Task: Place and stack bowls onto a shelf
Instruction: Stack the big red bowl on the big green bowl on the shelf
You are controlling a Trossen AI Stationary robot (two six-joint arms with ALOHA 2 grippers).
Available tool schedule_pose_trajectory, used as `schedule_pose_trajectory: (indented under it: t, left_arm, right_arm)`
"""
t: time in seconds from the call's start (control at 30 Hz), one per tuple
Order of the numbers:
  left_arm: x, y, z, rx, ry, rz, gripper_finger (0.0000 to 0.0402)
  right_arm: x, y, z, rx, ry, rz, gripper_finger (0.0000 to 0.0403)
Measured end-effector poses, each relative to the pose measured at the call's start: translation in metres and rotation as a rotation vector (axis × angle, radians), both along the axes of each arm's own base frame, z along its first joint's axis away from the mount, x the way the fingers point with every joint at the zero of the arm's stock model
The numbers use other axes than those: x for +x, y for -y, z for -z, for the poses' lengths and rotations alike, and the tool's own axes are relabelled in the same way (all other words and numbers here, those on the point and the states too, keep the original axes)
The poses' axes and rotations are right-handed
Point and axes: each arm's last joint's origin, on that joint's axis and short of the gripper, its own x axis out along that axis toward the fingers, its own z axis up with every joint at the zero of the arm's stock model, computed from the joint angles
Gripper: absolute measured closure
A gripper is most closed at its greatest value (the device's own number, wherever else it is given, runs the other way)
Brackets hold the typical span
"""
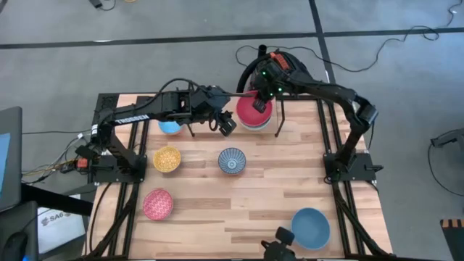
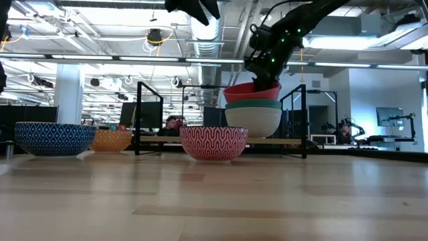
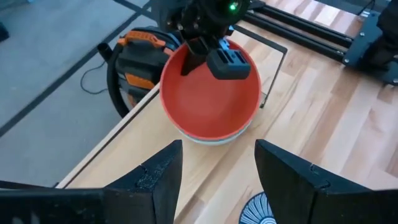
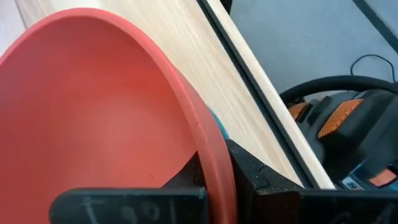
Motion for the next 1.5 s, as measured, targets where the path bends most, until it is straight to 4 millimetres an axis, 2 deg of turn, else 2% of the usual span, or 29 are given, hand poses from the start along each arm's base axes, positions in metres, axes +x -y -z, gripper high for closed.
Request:
schedule_pose_trajectory:
  t: [0.27, 0.5, 0.77, 0.93, 1.17, 1.3, 1.4, 1.5]
  left_arm:
    - [0.000, -0.001, 0.000, -0.018, 0.011, -0.015, 0.0215]
    - [0.000, -0.001, 0.000, -0.028, 0.019, -0.018, 0.0215]
    - [0.001, -0.002, 0.000, -0.061, 0.040, -0.013, 0.0215]
    - [0.001, -0.001, 0.000, -0.078, 0.048, -0.009, 0.0215]
    - [0.001, -0.001, 0.000, -0.094, 0.057, -0.011, 0.0215]
    - [0.001, -0.001, 0.000, -0.099, 0.061, -0.014, 0.0215]
    - [-0.001, 0.000, -0.001, -0.100, 0.065, -0.013, 0.0215]
    - [-0.003, -0.001, -0.004, -0.097, 0.073, -0.018, 0.0215]
  right_arm:
    - [-0.005, 0.005, -0.001, 0.045, 0.034, -0.038, 0.0360]
    - [-0.011, 0.005, 0.002, 0.138, 0.037, -0.049, 0.0294]
    - [-0.013, 0.009, 0.001, 0.166, 0.081, -0.053, 0.0244]
    - [-0.021, 0.015, -0.015, 0.120, 0.154, -0.013, 0.0220]
    - [-0.038, 0.012, -0.050, 0.061, 0.292, -0.041, 0.0219]
    - [-0.044, 0.007, -0.060, 0.076, 0.327, -0.042, 0.0229]
    - [-0.043, 0.006, -0.061, 0.087, 0.339, -0.031, 0.0241]
    - [-0.037, 0.013, -0.048, 0.119, 0.318, -0.011, 0.0252]
